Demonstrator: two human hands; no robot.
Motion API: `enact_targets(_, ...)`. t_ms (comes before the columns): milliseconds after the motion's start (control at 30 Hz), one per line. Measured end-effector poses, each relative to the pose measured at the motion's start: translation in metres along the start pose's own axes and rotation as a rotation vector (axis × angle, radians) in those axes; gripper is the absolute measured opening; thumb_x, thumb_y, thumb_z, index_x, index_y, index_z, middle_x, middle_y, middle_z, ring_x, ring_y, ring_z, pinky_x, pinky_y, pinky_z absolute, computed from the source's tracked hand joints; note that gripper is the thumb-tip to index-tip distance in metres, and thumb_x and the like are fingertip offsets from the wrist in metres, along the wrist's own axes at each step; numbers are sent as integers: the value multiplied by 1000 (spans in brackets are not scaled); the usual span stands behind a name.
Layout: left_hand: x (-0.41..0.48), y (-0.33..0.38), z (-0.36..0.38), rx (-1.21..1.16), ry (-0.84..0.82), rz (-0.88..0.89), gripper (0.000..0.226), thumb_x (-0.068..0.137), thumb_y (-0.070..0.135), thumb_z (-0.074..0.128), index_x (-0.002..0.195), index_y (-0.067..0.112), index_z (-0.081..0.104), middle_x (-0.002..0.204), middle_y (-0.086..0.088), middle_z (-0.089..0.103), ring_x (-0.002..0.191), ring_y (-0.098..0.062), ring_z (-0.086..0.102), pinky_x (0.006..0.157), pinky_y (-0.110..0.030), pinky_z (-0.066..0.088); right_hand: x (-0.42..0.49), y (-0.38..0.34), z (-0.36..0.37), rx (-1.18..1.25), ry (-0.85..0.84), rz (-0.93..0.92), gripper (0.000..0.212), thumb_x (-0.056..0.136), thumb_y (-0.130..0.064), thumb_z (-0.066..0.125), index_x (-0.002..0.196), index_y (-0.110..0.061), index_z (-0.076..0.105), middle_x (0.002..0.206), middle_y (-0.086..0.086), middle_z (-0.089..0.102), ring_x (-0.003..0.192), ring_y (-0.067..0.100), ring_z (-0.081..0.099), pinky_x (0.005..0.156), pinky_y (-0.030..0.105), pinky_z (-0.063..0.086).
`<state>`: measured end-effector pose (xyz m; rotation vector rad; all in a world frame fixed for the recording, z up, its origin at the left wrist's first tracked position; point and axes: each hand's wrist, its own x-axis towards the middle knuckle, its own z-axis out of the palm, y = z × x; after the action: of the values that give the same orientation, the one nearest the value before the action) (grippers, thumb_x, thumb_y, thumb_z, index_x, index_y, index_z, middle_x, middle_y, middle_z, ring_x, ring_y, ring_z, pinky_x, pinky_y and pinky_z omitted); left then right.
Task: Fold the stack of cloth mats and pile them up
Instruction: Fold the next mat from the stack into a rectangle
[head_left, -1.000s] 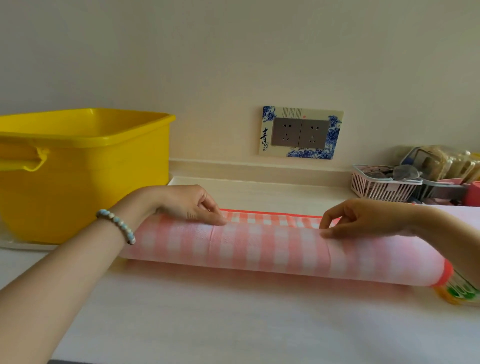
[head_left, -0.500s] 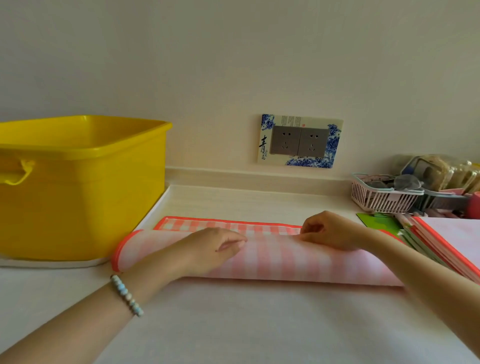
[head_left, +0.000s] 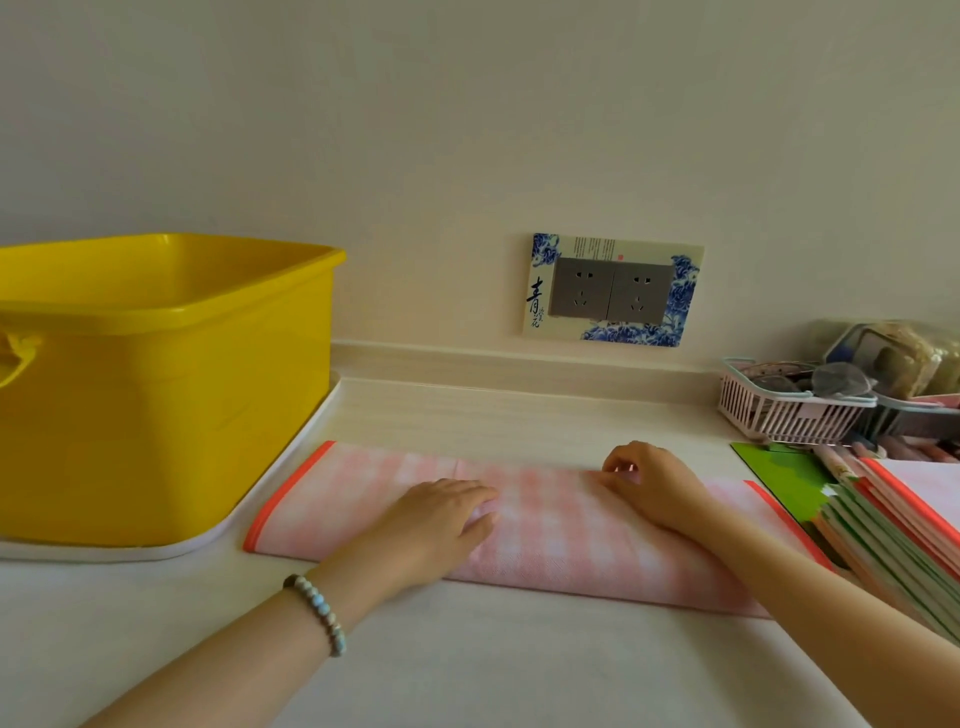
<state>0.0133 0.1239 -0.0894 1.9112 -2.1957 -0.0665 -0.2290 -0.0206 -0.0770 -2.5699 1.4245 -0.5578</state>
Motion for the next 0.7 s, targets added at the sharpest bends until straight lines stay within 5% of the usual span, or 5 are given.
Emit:
enact_targets(300,3,-7,19,-49,-26,-54,53,99,43,31,149,27,22,157,8,17,143,-7,12,114,-30,5,-17,-36,5,-18,117,-51,29,93,-31,53,121,-22,57,126,-1,53,115,20,52,97,30,35)
enact_targets(467,2,-9,22,-85,-78,-94,55,101,40,25,151,25,10,159,10,5,145,-6,1,114,-29,-7,-29,-93,30,73,-9,-52,43,98,-31,40,139,-18,40,146,0,39,133,19,36,107,29,23)
enact_targets(700,3,-7,22,-14,-73,-96,55,101,41,24,151,23,9,159,8,3,145,-6,0,115,-31,-4,-44,-102,63,-23,-4,-9,43,98,-35,29,137,-17,38,148,1,34,136,21,26,109,35,17)
